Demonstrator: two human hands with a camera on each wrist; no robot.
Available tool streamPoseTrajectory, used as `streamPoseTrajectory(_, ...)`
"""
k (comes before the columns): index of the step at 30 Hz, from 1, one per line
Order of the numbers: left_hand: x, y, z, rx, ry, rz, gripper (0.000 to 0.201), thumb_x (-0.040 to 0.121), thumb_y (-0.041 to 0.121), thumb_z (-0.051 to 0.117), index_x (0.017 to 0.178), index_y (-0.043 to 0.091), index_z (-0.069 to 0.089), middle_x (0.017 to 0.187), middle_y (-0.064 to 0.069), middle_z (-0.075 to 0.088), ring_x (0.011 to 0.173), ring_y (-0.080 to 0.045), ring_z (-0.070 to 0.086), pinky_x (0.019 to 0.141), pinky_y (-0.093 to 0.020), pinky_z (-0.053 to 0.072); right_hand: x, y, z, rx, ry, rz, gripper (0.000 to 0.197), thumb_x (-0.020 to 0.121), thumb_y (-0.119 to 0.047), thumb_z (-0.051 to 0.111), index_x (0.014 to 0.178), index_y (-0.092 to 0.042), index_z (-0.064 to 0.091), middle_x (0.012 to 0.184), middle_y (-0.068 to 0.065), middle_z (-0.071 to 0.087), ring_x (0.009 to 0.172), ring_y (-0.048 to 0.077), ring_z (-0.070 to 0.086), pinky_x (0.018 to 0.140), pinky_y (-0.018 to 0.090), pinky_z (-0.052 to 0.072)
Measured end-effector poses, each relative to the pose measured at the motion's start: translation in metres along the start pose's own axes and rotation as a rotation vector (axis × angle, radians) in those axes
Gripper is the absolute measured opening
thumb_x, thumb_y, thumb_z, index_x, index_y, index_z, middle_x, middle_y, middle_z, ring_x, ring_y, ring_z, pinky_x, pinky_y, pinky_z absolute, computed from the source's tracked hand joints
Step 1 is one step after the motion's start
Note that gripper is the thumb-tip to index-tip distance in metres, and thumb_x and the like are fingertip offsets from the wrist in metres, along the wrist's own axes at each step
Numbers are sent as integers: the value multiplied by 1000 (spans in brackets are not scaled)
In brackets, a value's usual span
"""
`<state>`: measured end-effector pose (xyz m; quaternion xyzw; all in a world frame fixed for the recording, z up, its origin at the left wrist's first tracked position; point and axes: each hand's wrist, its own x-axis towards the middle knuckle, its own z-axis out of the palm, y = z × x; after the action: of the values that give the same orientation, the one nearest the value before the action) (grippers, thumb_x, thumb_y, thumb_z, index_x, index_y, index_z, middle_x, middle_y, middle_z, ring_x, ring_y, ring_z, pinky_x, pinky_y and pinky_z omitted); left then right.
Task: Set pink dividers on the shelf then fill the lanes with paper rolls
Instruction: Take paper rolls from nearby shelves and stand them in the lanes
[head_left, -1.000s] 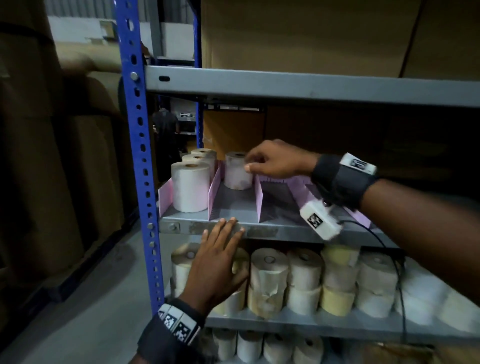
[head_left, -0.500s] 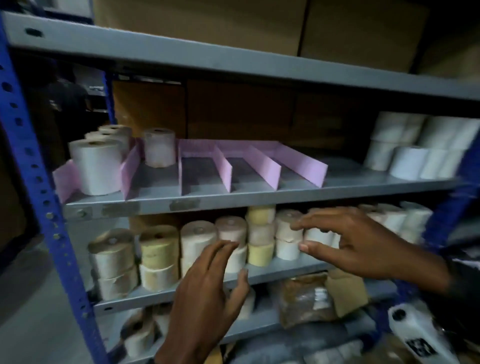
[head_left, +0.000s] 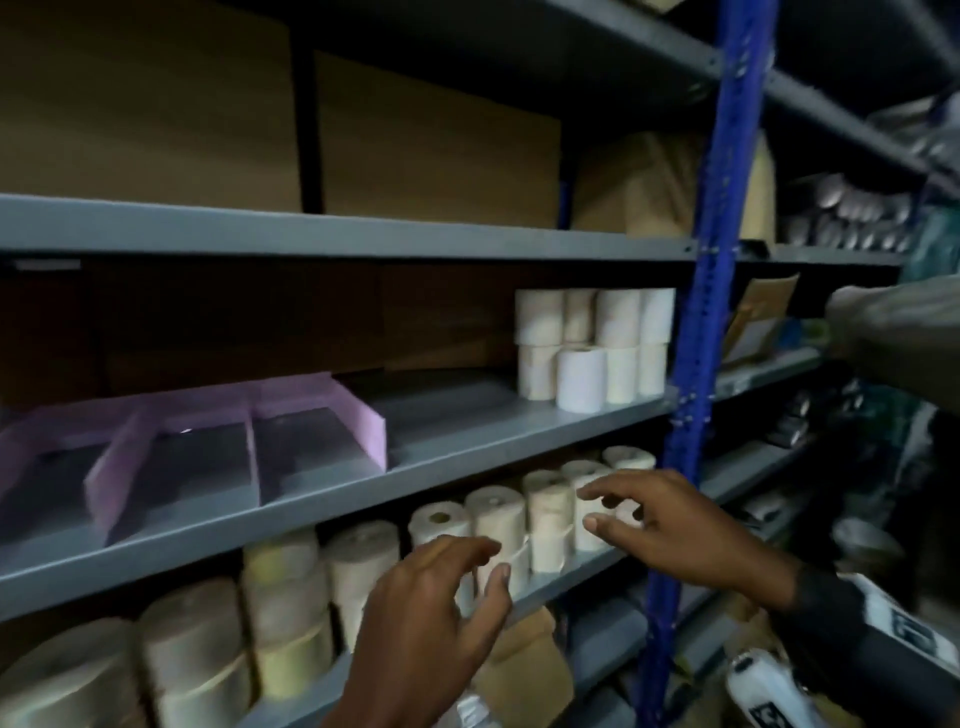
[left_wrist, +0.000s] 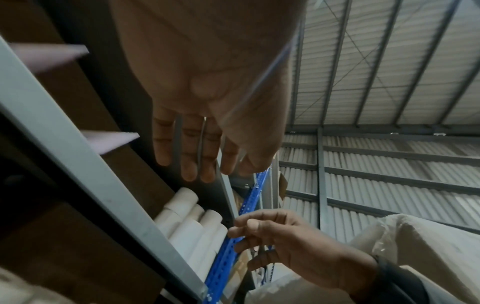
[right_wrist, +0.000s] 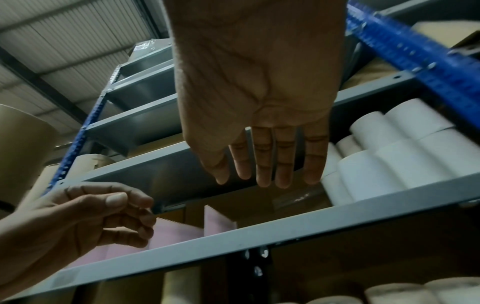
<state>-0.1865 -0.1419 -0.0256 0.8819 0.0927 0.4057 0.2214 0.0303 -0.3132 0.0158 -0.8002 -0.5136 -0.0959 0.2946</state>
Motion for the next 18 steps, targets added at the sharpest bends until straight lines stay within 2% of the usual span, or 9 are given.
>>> streamPoseTrajectory(3,45,14,50,-24,-28,-17,34,87,56,56,104,34,77,95,20,72,90,0,67,79,-28,56,14,47,-16,-2,54,13,33,80,-57,63,108,-41,70,97,-31,66,88,-10,62,65,2,41)
streamPoseTrajectory(4,59,17,64,-28,-30,-19,34,87,54,58,107,34,76,96,20,72,92,1,67,81,-27,55,20,60,-21,-5,61,18,31,82,-52,66,109,-38,71,99,-28,67,90,-10,61,67,0,38)
streamPoseTrajectory(6,87,22,92,-53,-30,-21,33,88,51,62,113,34,73,97,20,73,94,2,66,85,-24,53,33,84,-31,-12,70,23,34,83,-47,67,112,-30,72,107,-20,70,96,-8,62,76,3,41)
streamPoseTrajectory(8,113,20,118,-71,-37,-34,33,90,48,66,119,31,71,103,18,74,99,-1,67,89,-29,54,50,105,-40,-8,98,22,35,83,-45,67,112,-25,73,108,-14,70,100,-3,63,85,15,47)
streamPoseTrajectory(9,124,17,128,-66,-39,-49,33,91,46,68,120,30,70,106,16,74,102,-4,68,90,-32,55,58,112,-44,-8,120,25,33,84,-41,69,111,-23,73,108,-13,70,99,-1,63,85,18,48)
streamPoseTrajectory(12,158,4,157,-72,-36,-99,38,93,46,69,127,28,66,120,9,72,110,-9,66,94,-31,54,87,131,-51,-31,182,54,33,86,-38,70,116,-24,70,113,-12,67,103,1,60,84,19,46)
streamPoseTrajectory(14,180,-5,176,-64,-47,-119,48,95,48,65,136,24,60,132,5,66,120,-12,60,99,-26,48,109,142,-52,-53,198,54,36,87,-39,68,120,-25,68,121,-10,65,112,5,58,90,20,45)
streamPoseTrajectory(16,204,-13,192,-70,-48,-139,56,96,51,63,143,21,54,138,2,61,126,-15,56,98,-24,42,133,151,-55,-100,186,28,39,89,-40,67,124,-23,66,126,-6,64,118,9,56,93,20,40)
streamPoseTrajectory(18,225,-21,208,-90,-30,-152,61,95,52,63,146,20,50,142,-1,58,128,-18,54,98,-26,41,158,161,-59,-154,167,16,42,90,-42,66,127,-22,63,129,-5,62,120,10,55,89,16,35)
